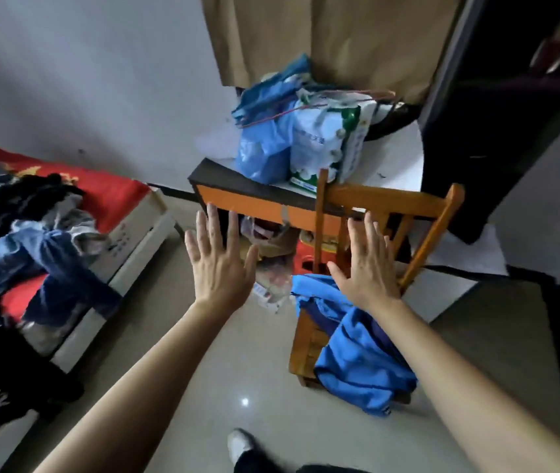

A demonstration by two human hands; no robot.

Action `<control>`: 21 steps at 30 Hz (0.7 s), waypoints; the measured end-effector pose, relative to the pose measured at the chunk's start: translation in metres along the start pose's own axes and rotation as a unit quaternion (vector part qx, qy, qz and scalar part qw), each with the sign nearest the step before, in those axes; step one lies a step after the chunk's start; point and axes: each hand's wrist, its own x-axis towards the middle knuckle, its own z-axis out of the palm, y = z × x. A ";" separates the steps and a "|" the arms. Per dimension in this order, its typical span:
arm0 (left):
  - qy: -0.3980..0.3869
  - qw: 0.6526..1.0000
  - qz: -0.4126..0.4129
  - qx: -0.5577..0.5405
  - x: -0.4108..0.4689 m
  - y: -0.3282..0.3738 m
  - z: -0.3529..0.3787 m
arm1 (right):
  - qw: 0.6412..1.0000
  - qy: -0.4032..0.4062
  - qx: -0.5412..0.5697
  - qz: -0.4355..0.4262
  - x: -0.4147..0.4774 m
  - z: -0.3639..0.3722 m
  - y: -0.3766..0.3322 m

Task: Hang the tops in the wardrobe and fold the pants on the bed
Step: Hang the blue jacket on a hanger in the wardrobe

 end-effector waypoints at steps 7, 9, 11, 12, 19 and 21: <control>-0.139 0.982 0.128 -0.020 0.033 0.093 0.092 | 0.981 -0.052 -0.100 0.157 -0.050 0.000 0.108; -0.170 0.973 0.155 -0.018 0.034 0.103 0.116 | 0.970 -0.088 -0.113 0.198 -0.065 0.006 0.123; -0.200 0.964 0.174 -0.019 0.035 0.110 0.141 | 0.958 -0.112 -0.125 0.232 -0.077 0.014 0.135; -0.213 0.960 0.182 -0.022 0.035 0.113 0.153 | 0.952 -0.124 -0.132 0.248 -0.083 0.019 0.140; -0.314 0.920 0.232 -0.030 0.017 0.129 0.237 | 0.911 -0.191 -0.095 0.352 -0.121 0.070 0.169; -0.337 0.909 0.244 -0.013 0.011 0.135 0.259 | 0.904 -0.182 -0.064 0.383 -0.127 0.085 0.177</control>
